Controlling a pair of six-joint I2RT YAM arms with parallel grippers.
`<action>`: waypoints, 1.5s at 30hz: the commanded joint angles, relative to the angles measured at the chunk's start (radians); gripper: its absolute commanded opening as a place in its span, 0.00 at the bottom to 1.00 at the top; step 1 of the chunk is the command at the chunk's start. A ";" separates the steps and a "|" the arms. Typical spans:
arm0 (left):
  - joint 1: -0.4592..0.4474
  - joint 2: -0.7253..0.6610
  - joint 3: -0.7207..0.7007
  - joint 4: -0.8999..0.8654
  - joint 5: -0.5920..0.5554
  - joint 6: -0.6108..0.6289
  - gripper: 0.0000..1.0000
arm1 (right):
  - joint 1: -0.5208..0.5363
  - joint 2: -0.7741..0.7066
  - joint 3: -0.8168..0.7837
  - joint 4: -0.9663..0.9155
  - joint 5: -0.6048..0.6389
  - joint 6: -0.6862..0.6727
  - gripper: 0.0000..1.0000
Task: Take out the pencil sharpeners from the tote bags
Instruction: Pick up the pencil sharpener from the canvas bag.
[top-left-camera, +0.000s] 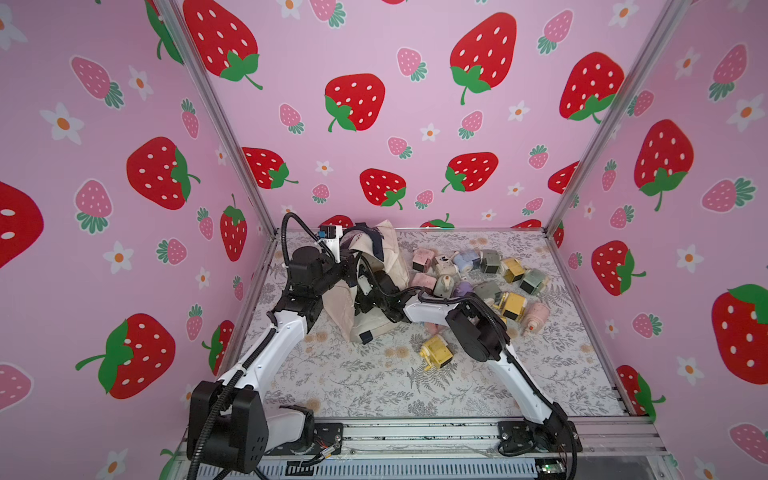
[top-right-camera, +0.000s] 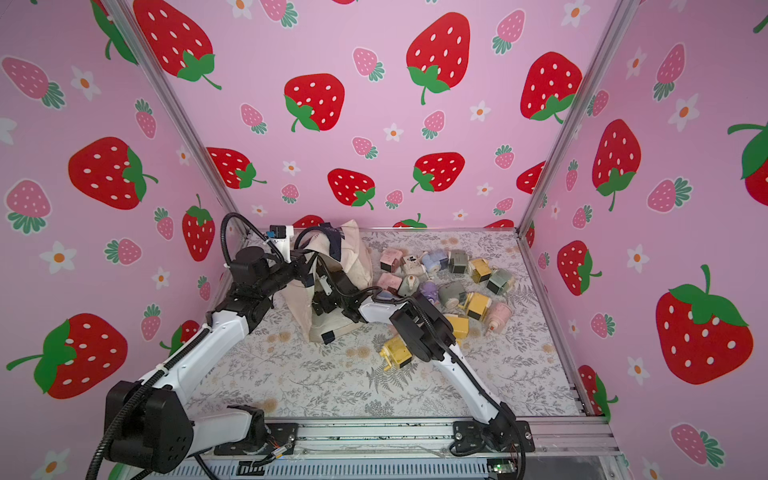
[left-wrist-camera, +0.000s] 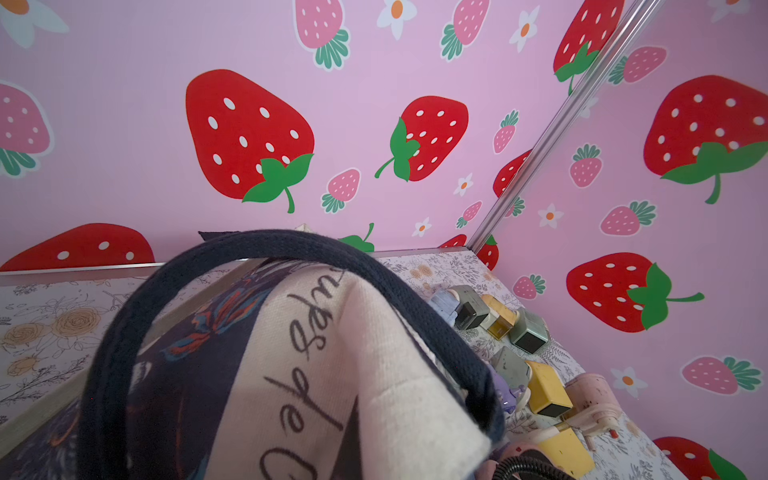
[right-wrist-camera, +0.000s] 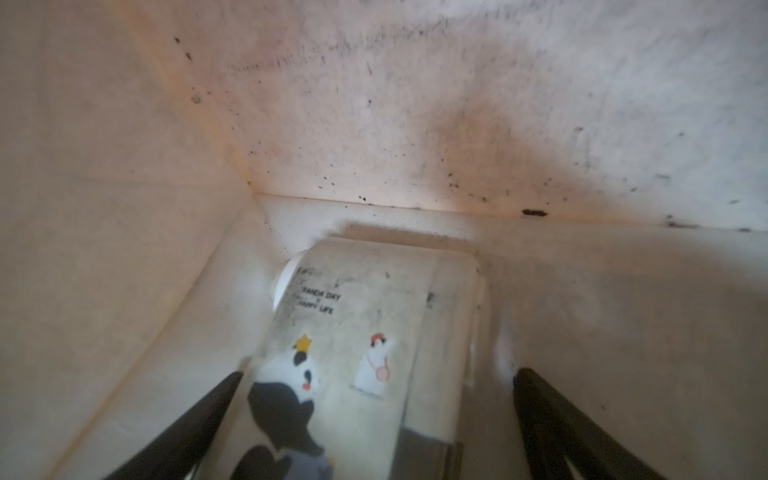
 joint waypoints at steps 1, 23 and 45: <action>-0.009 0.000 0.063 0.063 0.052 0.009 0.00 | 0.000 -0.040 -0.064 -0.039 0.091 -0.018 0.96; -0.009 0.001 0.065 0.058 0.051 0.012 0.00 | 0.004 -0.262 -0.423 0.290 -0.028 -0.028 0.57; -0.008 0.001 0.068 0.049 0.041 0.017 0.00 | 0.115 -0.755 -0.885 0.211 0.035 -0.079 0.57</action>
